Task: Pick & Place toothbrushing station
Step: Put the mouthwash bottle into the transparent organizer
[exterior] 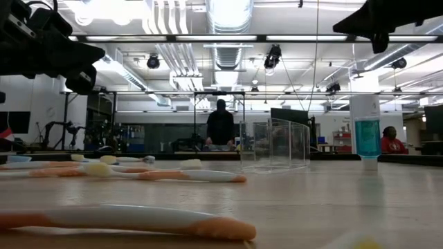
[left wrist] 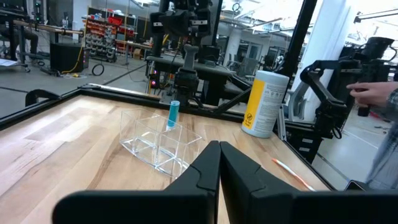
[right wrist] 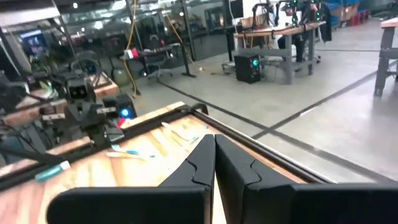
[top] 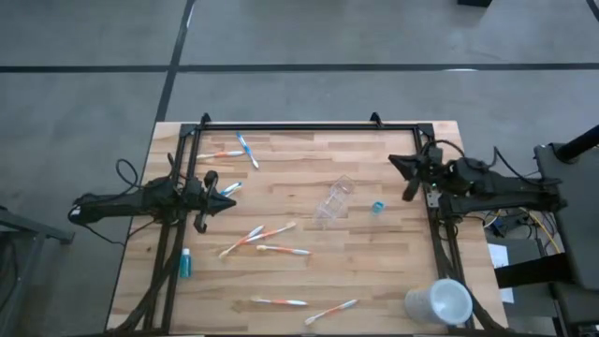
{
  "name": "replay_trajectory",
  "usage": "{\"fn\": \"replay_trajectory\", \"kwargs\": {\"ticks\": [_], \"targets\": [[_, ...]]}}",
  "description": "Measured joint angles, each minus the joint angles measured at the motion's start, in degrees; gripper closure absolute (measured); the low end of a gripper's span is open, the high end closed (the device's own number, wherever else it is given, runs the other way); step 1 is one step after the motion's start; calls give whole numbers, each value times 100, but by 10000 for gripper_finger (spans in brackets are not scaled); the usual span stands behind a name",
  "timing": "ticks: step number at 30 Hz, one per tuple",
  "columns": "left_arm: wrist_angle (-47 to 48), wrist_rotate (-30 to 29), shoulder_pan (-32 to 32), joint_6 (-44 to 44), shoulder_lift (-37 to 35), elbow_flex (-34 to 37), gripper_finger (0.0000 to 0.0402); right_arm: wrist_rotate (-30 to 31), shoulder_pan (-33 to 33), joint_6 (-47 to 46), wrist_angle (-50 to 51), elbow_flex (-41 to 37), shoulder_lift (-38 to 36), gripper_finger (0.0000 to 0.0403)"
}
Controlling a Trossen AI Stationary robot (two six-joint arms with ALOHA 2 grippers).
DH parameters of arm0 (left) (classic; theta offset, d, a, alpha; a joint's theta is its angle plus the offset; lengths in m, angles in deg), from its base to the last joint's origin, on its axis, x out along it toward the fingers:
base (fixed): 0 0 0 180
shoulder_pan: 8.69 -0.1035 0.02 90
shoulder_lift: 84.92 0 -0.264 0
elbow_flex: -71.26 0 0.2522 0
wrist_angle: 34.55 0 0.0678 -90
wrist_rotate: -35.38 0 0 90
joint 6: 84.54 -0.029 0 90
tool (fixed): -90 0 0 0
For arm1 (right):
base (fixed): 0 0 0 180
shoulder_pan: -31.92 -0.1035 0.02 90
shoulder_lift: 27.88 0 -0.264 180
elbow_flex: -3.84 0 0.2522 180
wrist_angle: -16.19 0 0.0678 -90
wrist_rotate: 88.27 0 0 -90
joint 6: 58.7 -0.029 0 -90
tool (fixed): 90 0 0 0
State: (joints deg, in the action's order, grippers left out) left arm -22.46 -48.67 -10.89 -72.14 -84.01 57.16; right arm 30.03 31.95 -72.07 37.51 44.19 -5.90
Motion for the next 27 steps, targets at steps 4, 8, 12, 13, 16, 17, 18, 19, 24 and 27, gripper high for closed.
{"fn": "replay_trajectory", "kwargs": {"ticks": [4,8,12,13,16,17,18,19,24,27], "targets": [[0,0,0,0,0,0,390,46,0,-366,-200,84,402,394],[0,1,0,0,-1,0,390,209,-2,-702,47,439,672,394],[0,-1,0,0,0,0,390,227,-2,-725,1014,1021,1016,394],[0,-2,0,2,-2,0,390,186,-2,-725,1330,1186,1115,394],[0,0,0,1,-2,0,390,98,-2,-896,2230,1690,1455,394],[0,0,0,1,0,0,390,26,-2,-1054,2537,1857,1567,394],[0,-1,0,0,0,0,390,-56,-2,-1271,2878,2018,1679,394],[0,0,0,2,-2,0,390,-138,-2,-1517,3235,2182,1792,394],[0,1,0,0,0,0,390,-424,-2,-2921,4770,2791,2341,394],[0,0,0,0,-1,0,390,-594,-2,-3168,5449,2917,2673,394]]}}
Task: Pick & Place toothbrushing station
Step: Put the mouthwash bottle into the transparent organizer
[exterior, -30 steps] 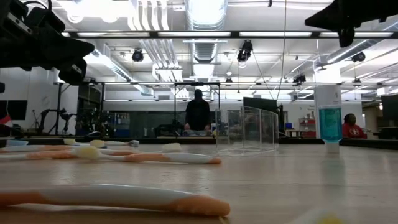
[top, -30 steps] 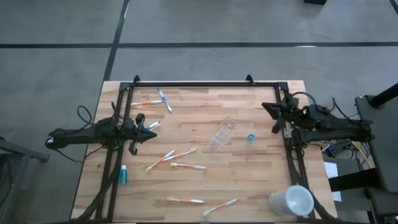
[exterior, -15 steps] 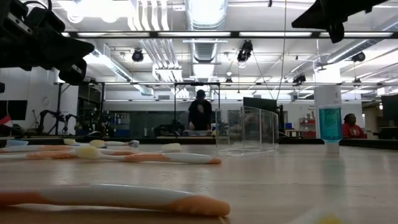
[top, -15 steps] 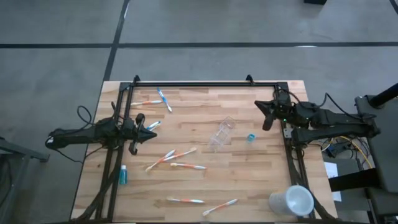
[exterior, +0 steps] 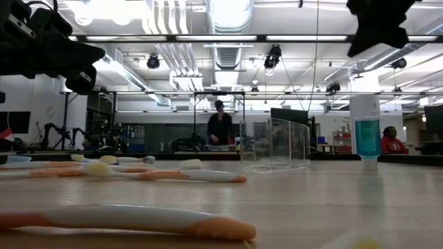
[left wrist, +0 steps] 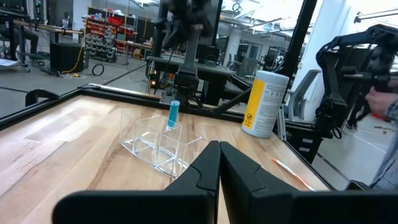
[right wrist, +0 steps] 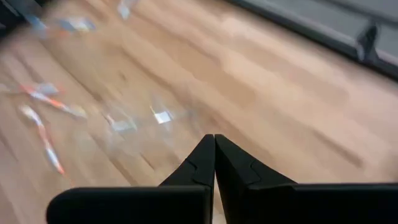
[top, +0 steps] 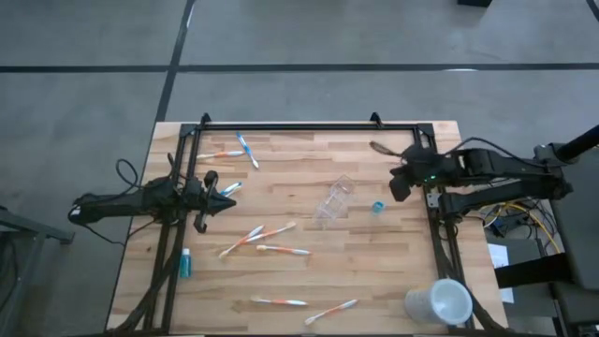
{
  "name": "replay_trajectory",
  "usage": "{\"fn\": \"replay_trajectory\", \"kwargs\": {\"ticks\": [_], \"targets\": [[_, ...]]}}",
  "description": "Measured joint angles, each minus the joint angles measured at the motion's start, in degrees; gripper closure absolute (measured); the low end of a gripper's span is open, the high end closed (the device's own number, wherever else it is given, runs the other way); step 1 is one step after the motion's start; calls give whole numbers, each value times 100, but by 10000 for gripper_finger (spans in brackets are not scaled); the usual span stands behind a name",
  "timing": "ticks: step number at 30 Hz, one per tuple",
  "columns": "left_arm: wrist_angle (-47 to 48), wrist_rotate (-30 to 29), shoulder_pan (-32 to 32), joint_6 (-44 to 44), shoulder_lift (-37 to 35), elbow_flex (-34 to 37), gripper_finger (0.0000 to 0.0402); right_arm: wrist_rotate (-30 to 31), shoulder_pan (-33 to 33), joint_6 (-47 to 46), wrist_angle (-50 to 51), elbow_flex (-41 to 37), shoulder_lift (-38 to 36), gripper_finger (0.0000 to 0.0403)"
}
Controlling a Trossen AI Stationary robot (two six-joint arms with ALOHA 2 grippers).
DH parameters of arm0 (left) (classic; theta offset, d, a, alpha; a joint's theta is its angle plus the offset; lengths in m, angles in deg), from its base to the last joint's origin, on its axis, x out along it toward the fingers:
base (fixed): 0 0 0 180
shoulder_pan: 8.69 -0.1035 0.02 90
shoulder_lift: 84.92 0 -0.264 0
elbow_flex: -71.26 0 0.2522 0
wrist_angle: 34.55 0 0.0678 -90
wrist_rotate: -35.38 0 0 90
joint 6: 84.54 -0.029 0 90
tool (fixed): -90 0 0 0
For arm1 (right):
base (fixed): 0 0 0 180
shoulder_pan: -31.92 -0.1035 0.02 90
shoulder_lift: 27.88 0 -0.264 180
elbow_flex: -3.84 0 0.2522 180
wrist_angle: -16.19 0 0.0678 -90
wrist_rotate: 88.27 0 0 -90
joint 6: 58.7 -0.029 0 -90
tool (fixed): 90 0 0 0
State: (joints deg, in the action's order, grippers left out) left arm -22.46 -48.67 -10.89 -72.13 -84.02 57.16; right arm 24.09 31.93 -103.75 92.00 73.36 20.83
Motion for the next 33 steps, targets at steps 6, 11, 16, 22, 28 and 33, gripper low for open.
{"fn": "replay_trajectory", "kwargs": {"ticks": [6,11,16,22,28,33], "targets": [[0,0,0,0,1,0,390,-596,0,152,250,-127,613,394],[0,-1,-4,2,1,0,390,-847,0,-17,476,-176,1077,394],[0,1,-4,0,-1,0,390,-849,0,-146,507,-176,1351,371],[0,1,-4,0,-1,0,390,-1013,0,-122,438,-176,1509,295],[0,1,-2,1,1,0,390,-1096,0,96,251,-200,1526,234],[0,0,2,1,0,0,390,-1161,0,435,154,-299,1528,213]]}}
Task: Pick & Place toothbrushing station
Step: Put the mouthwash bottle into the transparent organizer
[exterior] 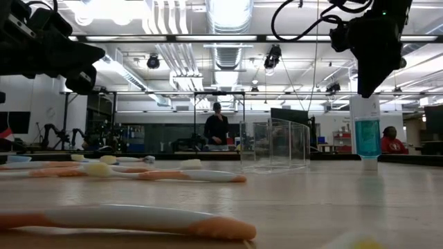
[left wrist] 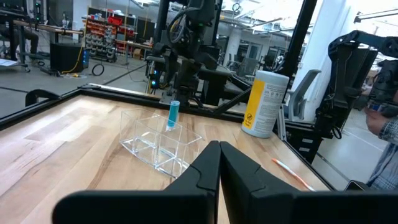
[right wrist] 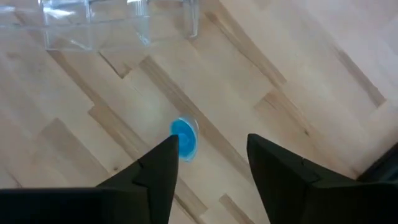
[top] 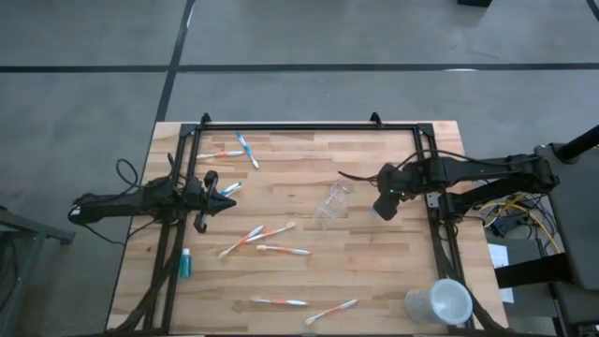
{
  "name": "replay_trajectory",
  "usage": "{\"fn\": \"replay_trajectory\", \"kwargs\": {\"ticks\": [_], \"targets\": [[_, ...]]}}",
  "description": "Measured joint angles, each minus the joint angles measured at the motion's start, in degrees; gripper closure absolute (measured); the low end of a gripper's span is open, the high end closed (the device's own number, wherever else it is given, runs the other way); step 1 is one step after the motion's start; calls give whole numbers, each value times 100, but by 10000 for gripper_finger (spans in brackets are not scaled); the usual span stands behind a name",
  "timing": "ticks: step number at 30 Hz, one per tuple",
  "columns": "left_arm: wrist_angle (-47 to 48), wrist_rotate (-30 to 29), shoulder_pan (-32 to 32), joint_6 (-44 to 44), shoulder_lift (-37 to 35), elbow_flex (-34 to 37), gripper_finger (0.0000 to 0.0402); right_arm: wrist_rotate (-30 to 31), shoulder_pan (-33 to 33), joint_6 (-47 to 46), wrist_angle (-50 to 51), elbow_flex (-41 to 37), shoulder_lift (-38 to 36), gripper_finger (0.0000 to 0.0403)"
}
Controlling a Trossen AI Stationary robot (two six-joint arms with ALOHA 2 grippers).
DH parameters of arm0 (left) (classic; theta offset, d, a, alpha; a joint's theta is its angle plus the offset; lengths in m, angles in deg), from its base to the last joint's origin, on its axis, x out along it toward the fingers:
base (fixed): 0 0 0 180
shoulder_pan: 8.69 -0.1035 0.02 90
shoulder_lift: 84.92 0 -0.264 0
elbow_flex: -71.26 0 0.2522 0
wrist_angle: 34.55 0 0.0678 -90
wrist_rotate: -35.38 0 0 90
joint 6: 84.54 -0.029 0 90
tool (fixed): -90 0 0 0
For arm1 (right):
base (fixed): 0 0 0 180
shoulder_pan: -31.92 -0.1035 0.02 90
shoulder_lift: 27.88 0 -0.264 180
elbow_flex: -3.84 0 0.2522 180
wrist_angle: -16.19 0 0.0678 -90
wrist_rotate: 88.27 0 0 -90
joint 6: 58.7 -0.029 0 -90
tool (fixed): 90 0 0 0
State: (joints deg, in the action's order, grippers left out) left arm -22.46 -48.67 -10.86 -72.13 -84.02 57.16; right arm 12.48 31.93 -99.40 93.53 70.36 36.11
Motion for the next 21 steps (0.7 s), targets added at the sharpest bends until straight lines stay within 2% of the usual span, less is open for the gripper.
{"fn": "replay_trajectory", "kwargs": {"ticks": [8,21], "targets": [[0,0,-2,0,1,0,390,-522,0,65,-598,-511,0,223],[0,-1,-2,-1,1,0,390,-629,0,237,-1053,-856,-2,227]]}}
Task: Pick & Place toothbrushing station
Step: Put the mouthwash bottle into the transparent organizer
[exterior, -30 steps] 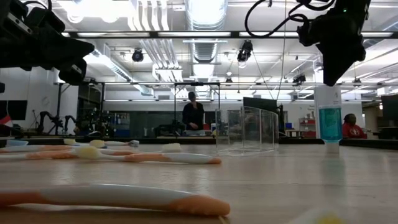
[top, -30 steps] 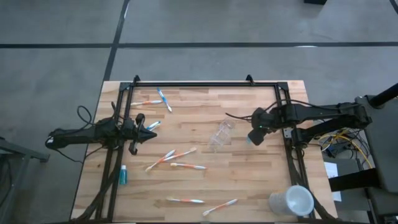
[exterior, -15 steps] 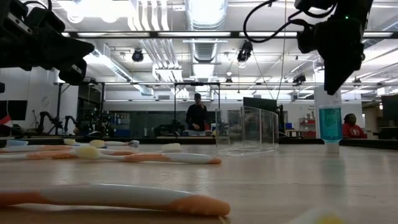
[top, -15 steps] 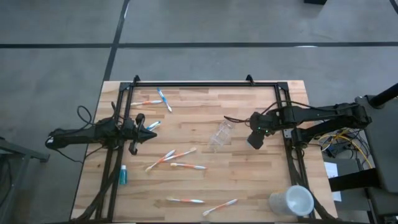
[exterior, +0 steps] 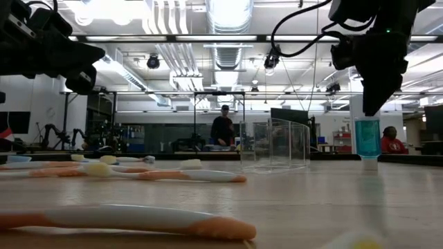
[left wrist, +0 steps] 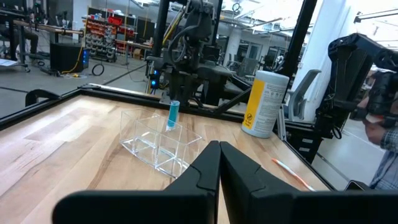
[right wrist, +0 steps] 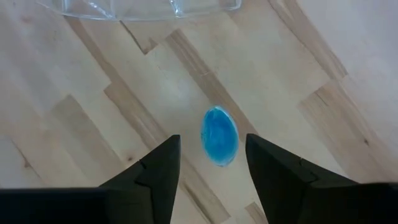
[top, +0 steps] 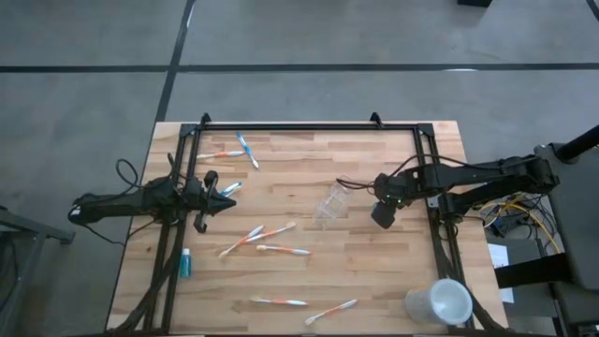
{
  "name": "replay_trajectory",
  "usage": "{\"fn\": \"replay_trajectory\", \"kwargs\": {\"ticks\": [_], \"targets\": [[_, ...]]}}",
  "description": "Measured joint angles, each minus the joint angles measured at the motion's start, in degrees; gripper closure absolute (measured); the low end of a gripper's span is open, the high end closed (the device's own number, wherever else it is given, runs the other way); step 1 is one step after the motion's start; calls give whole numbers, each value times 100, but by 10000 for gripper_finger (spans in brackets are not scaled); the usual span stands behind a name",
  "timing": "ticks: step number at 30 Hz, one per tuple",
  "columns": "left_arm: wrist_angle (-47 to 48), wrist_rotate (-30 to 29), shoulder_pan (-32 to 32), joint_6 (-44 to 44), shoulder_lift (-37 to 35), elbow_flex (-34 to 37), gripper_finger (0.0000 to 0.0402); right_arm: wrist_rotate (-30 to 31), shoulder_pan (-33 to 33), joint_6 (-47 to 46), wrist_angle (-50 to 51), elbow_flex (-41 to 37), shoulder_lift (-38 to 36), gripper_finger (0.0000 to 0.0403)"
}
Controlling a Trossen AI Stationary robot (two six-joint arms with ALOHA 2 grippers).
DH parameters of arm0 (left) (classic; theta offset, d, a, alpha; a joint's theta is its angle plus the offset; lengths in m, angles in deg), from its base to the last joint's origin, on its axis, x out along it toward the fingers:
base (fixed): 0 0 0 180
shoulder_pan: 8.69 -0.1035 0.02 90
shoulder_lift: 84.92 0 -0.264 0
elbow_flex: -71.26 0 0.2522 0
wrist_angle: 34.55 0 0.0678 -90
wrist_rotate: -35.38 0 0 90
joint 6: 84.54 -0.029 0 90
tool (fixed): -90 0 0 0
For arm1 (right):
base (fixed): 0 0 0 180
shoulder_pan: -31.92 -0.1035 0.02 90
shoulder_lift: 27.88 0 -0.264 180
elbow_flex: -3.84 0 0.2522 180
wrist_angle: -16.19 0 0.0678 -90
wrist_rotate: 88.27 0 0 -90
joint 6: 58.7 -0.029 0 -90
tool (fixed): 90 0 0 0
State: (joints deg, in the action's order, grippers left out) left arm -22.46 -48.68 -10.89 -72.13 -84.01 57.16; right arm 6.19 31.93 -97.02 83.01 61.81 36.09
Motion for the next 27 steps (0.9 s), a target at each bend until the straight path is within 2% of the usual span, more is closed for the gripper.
{"fn": "replay_trajectory", "kwargs": {"ticks": [13,27], "targets": [[0,1,0,0,-2,0,390,2,0,-22,-597,-455,-1,232],[0,0,-4,0,0,0,390,16,0,-79,-786,-562,0,287]]}}
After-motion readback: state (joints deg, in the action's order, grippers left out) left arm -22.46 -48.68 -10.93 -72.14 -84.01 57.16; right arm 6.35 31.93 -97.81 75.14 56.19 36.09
